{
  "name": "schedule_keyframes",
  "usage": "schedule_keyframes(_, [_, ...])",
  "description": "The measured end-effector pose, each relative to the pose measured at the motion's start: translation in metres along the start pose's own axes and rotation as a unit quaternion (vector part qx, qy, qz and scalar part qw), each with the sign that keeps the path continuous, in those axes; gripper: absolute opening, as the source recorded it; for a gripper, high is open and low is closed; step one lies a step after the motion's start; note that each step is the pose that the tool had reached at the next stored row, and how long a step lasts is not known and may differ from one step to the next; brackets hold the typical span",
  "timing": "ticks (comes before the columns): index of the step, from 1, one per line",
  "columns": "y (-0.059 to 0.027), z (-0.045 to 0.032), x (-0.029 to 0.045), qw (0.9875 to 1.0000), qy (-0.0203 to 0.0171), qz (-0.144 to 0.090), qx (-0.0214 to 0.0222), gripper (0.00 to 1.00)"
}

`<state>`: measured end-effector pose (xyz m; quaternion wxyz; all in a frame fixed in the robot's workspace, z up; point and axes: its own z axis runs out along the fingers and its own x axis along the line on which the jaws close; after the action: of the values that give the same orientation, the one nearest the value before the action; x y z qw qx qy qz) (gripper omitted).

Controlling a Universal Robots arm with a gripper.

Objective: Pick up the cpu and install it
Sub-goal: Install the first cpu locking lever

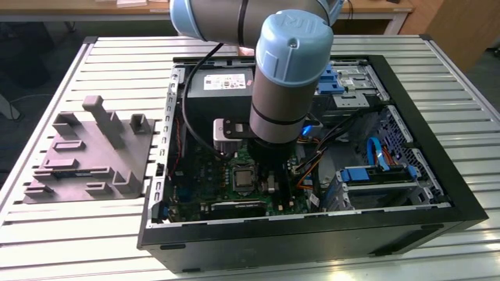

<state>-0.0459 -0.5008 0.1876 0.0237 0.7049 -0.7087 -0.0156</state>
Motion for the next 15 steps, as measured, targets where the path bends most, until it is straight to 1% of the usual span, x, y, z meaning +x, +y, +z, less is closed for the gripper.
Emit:
schedule_keyframes(10, [0.0009,0.0002,0.0001,1.0,-0.0004,0.0,-0.0001,0.11])
schedule_keyframes(15, [0.0012,-0.0042,0.0,1.0,-0.0006,0.0,-0.0001,0.11])
